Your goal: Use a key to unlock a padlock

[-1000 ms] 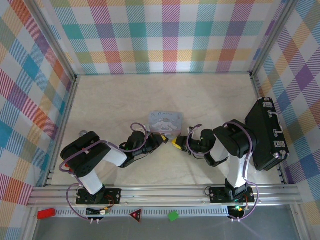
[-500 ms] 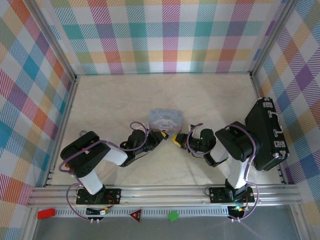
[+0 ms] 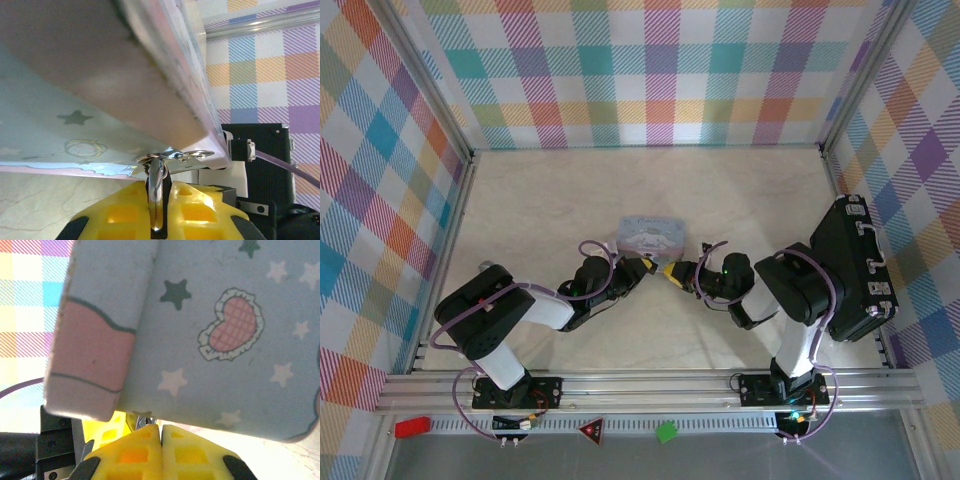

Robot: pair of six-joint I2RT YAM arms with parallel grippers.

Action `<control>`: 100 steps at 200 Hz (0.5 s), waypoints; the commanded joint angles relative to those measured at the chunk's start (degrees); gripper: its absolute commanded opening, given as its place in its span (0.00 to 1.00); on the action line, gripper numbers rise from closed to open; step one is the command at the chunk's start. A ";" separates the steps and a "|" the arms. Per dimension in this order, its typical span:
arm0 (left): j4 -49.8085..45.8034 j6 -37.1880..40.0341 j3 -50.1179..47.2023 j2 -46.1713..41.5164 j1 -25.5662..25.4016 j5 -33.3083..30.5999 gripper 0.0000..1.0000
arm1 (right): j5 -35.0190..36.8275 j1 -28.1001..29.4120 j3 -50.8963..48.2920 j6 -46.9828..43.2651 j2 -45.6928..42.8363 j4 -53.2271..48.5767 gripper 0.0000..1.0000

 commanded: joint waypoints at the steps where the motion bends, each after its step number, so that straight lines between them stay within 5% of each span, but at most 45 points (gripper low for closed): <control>1: 9.23 -2.19 3.49 -2.74 -2.74 8.77 0.00 | 1.54 0.93 1.66 -2.48 -2.09 1.16 0.00; 100: 9.30 -2.50 4.91 -2.15 -2.83 10.63 0.00 | -0.48 1.56 3.07 -5.78 -6.55 1.24 0.00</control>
